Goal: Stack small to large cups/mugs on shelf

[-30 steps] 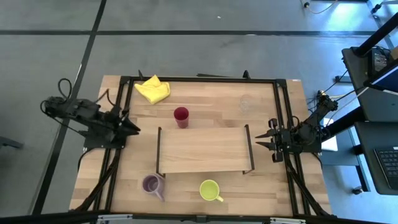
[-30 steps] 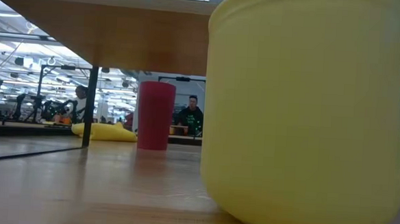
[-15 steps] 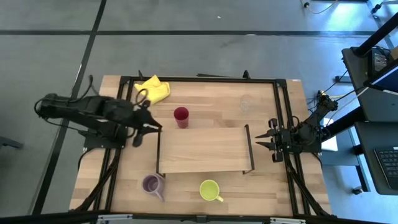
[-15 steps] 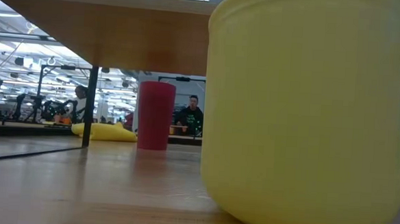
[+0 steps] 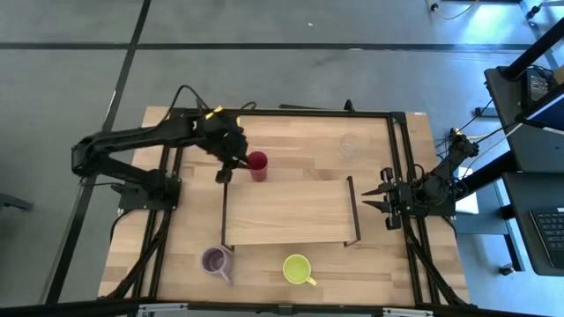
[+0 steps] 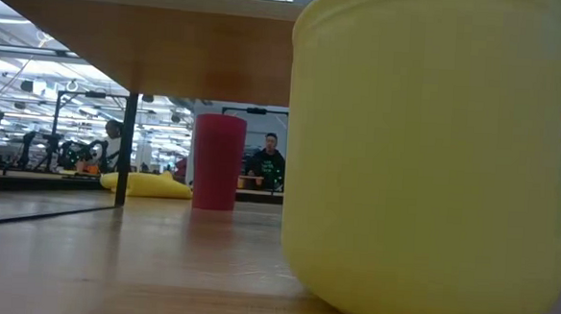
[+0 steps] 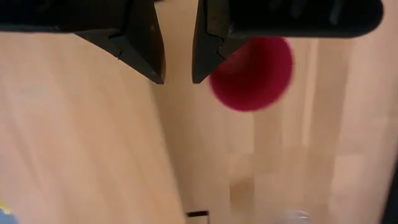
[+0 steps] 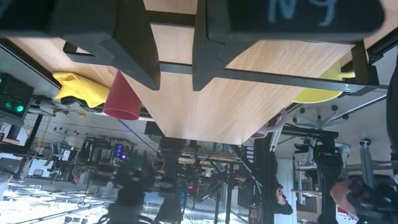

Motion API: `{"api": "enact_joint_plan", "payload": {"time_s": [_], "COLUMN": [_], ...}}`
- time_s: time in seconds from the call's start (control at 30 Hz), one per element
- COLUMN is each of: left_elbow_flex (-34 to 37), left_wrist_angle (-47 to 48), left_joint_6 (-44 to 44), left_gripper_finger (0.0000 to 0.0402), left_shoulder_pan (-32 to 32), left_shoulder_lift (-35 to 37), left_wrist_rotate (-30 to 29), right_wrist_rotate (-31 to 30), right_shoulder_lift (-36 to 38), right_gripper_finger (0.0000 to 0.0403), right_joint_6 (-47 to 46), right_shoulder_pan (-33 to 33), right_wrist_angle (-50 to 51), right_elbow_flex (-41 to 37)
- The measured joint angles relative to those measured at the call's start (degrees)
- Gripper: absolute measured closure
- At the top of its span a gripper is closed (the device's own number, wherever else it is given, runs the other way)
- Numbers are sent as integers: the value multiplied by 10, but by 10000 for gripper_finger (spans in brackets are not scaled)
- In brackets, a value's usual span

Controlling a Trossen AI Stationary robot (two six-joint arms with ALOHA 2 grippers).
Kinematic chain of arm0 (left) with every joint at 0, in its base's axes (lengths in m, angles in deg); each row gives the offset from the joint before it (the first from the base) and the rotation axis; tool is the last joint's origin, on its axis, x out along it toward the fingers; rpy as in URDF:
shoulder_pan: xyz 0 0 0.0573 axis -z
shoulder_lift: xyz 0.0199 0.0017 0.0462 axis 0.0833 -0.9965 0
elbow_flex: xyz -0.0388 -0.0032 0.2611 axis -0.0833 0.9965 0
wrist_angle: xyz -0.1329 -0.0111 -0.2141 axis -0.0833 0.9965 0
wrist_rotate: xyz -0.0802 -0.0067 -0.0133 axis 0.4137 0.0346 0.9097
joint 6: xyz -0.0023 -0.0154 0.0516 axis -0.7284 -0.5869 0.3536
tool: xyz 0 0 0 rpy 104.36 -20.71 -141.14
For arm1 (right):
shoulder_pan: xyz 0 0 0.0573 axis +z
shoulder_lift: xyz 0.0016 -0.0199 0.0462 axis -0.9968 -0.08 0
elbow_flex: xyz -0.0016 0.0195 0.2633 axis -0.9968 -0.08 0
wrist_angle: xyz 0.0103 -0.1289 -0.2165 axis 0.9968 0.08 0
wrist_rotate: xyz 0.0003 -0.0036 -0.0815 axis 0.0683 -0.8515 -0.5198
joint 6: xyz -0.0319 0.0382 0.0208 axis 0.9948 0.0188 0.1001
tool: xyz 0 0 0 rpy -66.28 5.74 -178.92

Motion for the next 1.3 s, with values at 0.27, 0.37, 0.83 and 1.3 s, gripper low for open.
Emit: {"api": "enact_joint_plan", "payload": {"time_s": [0.27,0.37,0.83,1.3], "left_elbow_flex": [-77,-78,-78,-73], "left_wrist_angle": [66,79,151,106], "left_joint_6": [82,125,174,75], "left_gripper_finger": [328,328,327,327], "left_shoulder_pan": [-14,-9,35,74], "left_shoulder_lift": [-49,-59,-87,-84], "left_wrist_rotate": [-52,-69,-131,-322], "right_wrist_rotate": [0,0,0,0], "right_shoulder_lift": [0,0,0,0], "right_gripper_finger": [307,307,307,307], "right_joint_6": [0,0,0,0], "right_shoulder_pan": [0,0,0,0], "right_wrist_angle": [0,0,0,0], "right_elbow_flex": [0,0,0,0]}}
